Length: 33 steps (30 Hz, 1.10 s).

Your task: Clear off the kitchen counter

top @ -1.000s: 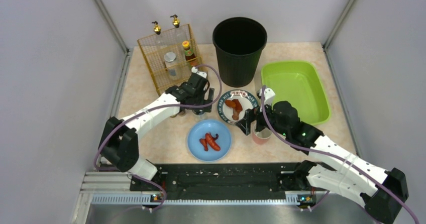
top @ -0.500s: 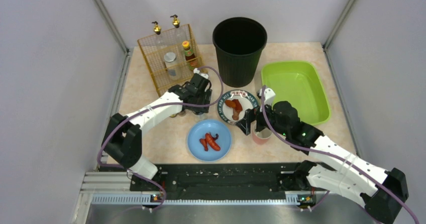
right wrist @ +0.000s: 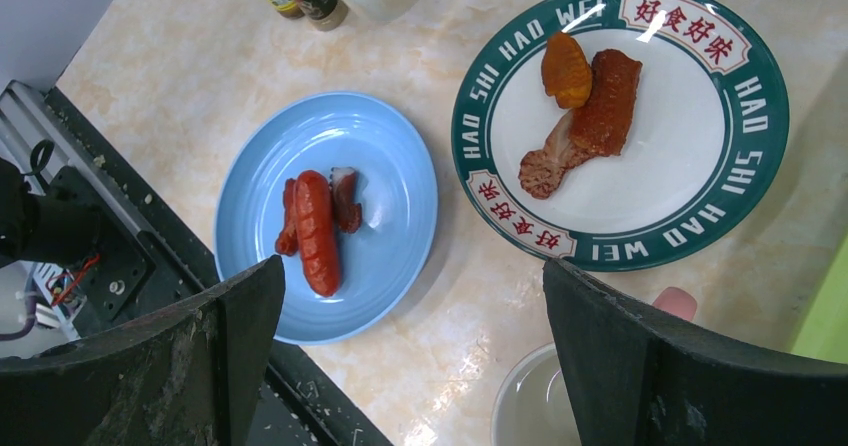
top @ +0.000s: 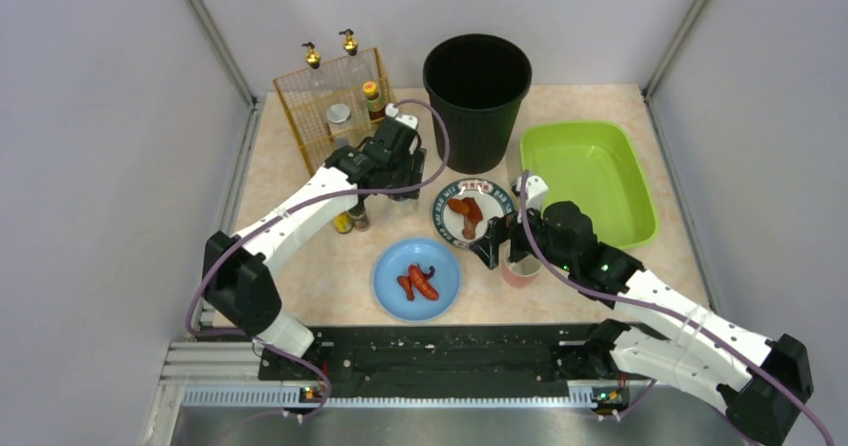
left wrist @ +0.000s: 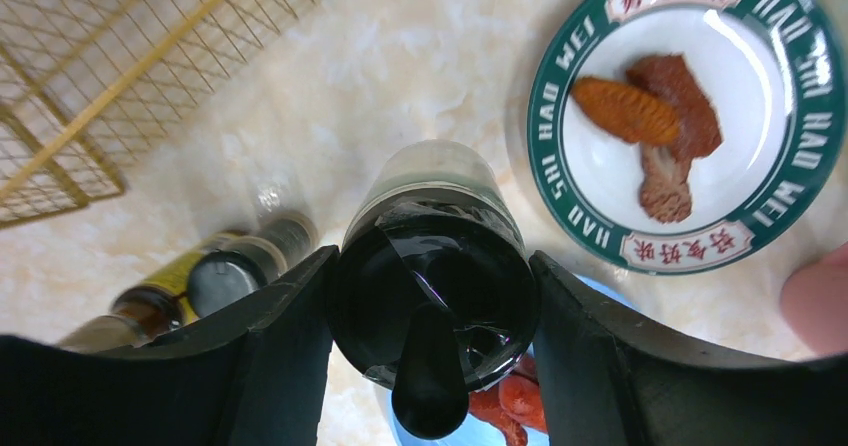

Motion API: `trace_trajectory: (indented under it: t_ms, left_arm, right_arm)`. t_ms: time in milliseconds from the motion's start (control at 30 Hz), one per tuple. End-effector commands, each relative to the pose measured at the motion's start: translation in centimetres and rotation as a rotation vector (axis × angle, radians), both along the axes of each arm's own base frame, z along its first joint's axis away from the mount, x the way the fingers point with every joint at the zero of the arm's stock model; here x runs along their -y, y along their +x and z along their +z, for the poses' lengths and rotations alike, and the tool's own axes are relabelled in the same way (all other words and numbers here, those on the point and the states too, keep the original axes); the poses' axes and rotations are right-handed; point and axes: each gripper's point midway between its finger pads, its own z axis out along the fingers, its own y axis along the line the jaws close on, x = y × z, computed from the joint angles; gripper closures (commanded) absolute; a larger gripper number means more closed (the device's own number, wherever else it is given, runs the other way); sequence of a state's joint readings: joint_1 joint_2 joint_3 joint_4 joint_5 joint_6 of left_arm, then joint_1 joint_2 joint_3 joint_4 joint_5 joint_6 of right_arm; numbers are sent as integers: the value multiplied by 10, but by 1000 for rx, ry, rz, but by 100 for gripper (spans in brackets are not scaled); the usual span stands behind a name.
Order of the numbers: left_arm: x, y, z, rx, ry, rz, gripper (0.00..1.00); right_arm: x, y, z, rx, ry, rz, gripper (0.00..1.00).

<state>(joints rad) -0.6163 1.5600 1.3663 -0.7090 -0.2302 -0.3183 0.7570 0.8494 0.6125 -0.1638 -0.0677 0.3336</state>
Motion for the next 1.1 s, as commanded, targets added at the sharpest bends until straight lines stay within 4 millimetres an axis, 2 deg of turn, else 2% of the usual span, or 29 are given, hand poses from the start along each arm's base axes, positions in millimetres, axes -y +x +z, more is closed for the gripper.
trace_trajectory:
  t_ms: [0, 100, 233, 433, 800, 1067]
  left_arm:
    - [-6, 22, 88, 234, -46, 37, 100]
    - [-20, 32, 118, 301, -26, 86, 100]
    - [-44, 47, 150, 363, -8, 161, 100]
    - [-85, 66, 177, 437, 14, 303, 100]
    - [-167, 93, 184, 454, 123, 504, 100]
    - [-185, 115, 173, 440, 112, 559, 100]
  right_arm:
    - [-2, 3, 11, 41, 29, -3, 1]
    - [-2, 3, 13, 46, 31, -4, 1]
    - [-2, 3, 15, 49, 35, 1, 1]
    - [-4, 1, 17, 49, 40, 12, 1]
    - [-7, -2, 18, 50, 54, 34, 1]
    - [-7, -3, 18, 51, 64, 37, 1]
